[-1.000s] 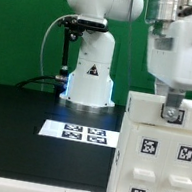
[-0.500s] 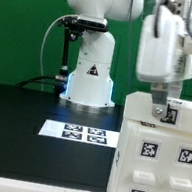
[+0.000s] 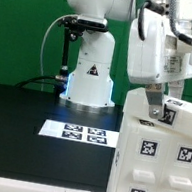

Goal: Assemble cabinet

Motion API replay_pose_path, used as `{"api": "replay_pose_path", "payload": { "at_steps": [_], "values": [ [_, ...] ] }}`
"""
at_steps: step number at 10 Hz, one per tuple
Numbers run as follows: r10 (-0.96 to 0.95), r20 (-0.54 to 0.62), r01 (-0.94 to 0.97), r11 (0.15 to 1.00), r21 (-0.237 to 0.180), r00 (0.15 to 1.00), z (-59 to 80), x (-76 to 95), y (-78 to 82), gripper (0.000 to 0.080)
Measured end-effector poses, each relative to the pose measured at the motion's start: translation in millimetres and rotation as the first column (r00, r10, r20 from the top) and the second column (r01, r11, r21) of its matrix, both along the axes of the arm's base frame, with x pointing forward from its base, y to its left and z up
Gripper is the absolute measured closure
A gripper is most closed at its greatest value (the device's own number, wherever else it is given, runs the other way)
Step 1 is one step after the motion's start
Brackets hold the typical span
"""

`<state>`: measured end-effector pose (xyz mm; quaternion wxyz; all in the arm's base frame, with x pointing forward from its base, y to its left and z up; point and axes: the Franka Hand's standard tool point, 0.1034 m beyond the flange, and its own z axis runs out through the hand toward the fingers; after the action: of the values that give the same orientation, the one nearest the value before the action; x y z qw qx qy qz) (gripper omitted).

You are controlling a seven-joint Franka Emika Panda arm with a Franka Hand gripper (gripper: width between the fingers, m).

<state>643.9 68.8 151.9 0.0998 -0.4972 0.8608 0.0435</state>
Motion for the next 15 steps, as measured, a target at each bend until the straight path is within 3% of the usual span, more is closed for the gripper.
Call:
{"api": "replay_pose_path", "payload": {
  "at_steps": [4, 7, 8, 10, 11, 15],
  "values": [
    [0.299, 0.029, -0.299, 0.954, 0.007, 0.954, 30.0, -5.0, 10.5, 0.0003],
    [0.516, 0.063, -0.516, 0.856, -0.029, 0.854, 31.1, -1.6, 11.2, 0.0003],
    [0.615, 0.062, -0.612, 0.789, -0.052, 0.786, 31.4, -3.3, 11.4, 0.0003],
    [0.879, 0.042, -0.87, 0.476, -0.132, 0.475, 35.7, -4.7, 18.5, 0.0003],
    [0.935, 0.035, -0.923, 0.355, -0.151, 0.354, 34.1, -7.1, 24.6, 0.0003],
    [0.995, 0.029, -0.975, 0.098, -0.2, 0.094, 32.1, -7.6, 21.9, 0.0003]
  ]
}}
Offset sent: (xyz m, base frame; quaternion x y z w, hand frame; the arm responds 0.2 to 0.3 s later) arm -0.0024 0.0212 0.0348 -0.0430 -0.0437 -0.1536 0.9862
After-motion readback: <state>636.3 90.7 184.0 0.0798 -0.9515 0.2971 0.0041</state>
